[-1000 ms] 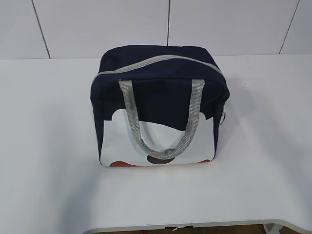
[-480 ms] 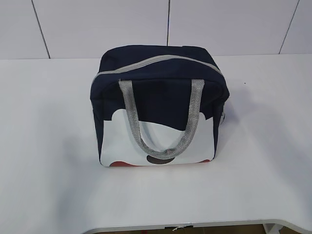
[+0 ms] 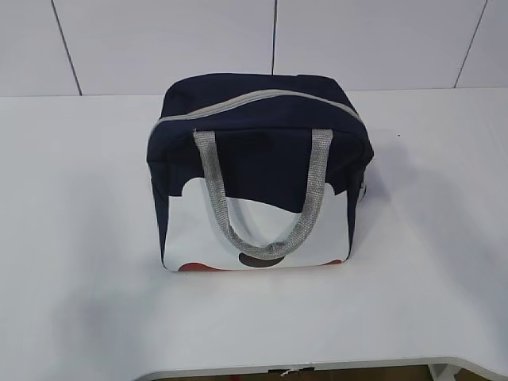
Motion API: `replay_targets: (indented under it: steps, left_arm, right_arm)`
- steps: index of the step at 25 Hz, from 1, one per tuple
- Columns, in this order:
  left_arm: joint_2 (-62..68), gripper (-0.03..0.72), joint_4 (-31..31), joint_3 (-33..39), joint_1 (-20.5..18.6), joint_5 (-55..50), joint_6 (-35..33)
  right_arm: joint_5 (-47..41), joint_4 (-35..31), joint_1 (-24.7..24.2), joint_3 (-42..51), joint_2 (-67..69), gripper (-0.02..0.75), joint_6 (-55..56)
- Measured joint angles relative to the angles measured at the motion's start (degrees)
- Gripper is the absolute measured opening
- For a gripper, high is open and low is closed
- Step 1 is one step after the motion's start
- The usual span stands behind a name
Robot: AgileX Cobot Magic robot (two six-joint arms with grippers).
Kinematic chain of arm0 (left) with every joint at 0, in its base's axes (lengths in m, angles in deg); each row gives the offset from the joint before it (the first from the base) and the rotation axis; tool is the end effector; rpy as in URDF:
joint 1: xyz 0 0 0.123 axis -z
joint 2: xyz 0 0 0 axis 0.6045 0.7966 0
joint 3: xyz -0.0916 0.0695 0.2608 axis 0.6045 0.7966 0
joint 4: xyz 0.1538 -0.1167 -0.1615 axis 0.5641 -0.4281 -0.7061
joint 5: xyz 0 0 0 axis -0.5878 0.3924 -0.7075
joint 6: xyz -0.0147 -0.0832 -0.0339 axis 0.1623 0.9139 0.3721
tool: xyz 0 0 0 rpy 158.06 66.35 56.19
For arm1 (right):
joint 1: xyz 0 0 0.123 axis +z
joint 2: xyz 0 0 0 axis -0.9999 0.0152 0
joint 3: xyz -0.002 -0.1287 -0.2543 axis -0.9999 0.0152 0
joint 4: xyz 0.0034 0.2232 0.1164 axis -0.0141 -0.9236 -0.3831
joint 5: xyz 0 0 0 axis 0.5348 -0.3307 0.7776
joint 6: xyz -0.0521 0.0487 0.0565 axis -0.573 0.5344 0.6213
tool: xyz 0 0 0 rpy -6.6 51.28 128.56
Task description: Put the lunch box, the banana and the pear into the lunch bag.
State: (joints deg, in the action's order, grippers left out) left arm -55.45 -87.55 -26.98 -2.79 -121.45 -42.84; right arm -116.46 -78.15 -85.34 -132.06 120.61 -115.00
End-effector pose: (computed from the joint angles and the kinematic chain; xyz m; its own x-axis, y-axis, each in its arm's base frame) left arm -0.0118 0.0081 0.3033 -0.3646 0.3020 -0.8808 0.5814 0.8127 0.0381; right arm 0.1077 0.0382 0.4693 -0.3540 -0.5077 -0.7855 -0.5968 0.7693 -0.2282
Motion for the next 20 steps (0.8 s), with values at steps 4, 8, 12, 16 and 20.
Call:
replay_targets:
  steps: [4,8,12,16,20]
  left_arm:
    - [-2.3,0.403,-3.3,2.1,0.2,0.3,-0.1]
    - [-2.3,0.454,-4.3,4.3,0.2,0.3,-0.3]
    - [-2.3,0.46,-4.6,6.0,0.2,1.0,-0.3]
    - [-2.3,0.455,-4.7,6.3,0.2,1.7,-0.4]
    - [-2.3,0.44,-4.7,6.5,0.2,1.7,-0.4]
  right_arm:
    - [0.0,-0.1,0.0,0.0,0.0,0.463,0.0]
    - [0.0,-0.2,0.0,0.0,0.0,0.463,0.0]
    - [0.0,-0.4,0.0,0.0,0.0,0.463,0.0]
    - [0.0,-0.5,0.0,0.0,0.0,0.463,0.0]
    - [0.0,-0.6,0.0,0.0,0.0,0.463,0.0]
